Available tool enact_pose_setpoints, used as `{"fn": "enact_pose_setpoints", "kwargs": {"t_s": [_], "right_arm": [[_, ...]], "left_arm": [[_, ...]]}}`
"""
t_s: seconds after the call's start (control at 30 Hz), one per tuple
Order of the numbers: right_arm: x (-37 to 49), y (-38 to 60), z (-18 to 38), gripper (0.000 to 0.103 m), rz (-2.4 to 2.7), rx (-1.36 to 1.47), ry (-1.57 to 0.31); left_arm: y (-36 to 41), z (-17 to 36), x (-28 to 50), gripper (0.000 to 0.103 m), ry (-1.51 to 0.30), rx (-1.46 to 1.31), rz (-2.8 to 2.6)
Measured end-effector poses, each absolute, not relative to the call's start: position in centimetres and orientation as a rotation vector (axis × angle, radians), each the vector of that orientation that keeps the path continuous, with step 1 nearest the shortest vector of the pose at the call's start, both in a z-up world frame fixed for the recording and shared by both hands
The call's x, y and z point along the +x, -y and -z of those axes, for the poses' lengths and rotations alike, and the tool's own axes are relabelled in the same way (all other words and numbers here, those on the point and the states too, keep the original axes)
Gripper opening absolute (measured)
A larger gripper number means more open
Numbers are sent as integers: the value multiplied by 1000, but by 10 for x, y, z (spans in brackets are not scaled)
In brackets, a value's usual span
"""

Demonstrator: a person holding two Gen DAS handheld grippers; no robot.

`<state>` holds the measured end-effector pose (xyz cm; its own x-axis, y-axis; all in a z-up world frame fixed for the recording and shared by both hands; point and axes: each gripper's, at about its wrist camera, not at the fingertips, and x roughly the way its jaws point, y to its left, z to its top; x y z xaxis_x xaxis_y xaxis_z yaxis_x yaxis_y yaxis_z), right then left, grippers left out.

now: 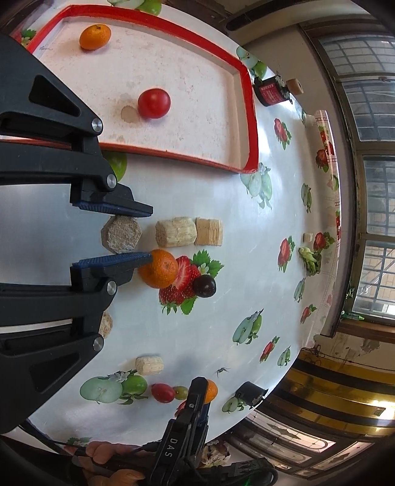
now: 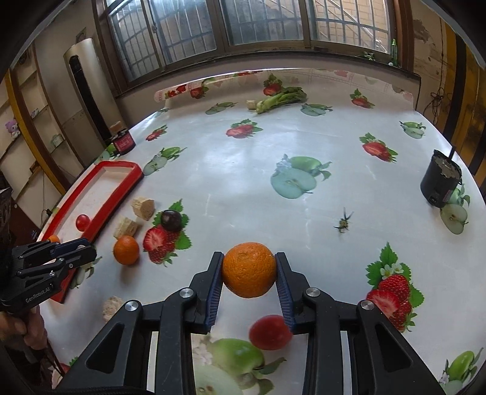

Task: Organize fruits
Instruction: 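Grasp the beige block with the left gripper while the right gripper grasps an orange, then carry the block and orange into the red tray and release both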

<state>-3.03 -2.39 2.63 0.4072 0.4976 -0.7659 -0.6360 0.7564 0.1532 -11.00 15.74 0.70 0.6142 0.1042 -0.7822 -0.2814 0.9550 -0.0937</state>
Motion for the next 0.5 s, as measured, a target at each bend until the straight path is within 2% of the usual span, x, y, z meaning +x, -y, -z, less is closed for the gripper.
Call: {"fn": "enact_pose_setpoints", "kwargs": {"t_s": [0.5], "right_arm": [[-64,-41,-32,34,-880,-205,-909]], "left_arm": [[-194,-13,-132,21,-851,-258,-302]]}}
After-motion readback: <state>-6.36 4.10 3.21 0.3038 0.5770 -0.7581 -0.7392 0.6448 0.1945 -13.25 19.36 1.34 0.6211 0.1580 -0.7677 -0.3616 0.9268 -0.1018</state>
